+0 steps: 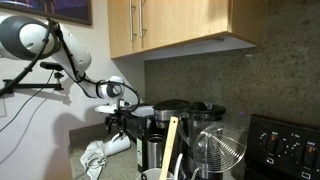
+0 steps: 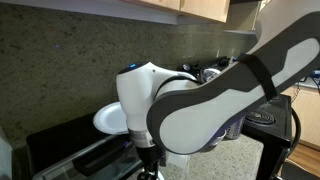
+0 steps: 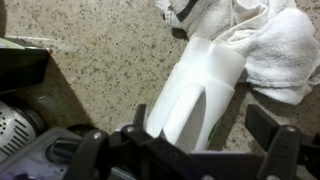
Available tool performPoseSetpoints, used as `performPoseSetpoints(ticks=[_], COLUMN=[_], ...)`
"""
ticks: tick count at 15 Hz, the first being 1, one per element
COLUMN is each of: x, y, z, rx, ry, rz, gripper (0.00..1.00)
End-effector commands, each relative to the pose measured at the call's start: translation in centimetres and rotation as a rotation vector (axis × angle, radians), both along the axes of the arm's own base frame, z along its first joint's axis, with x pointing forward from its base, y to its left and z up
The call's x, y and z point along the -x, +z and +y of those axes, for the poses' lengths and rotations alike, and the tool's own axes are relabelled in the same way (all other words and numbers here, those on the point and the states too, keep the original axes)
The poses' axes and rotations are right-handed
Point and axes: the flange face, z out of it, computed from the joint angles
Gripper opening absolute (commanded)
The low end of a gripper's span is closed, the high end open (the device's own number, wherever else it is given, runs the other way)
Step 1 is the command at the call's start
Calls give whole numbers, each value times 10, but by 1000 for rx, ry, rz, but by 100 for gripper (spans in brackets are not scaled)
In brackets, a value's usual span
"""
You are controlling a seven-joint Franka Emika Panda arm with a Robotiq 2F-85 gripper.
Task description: Move the mug to the left side of the counter
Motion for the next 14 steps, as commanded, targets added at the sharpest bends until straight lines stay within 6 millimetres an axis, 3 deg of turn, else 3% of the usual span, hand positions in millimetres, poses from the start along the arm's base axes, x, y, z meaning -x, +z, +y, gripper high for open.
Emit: performPoseSetpoints(ticks=[1, 7, 14], x=[-12, -26, -26], y=[26, 58, 56], z=[3, 4, 5], rx=[51, 7, -7], ry=[-13, -6, -18], rz=[-7, 22, 20], gripper=[100, 100, 100])
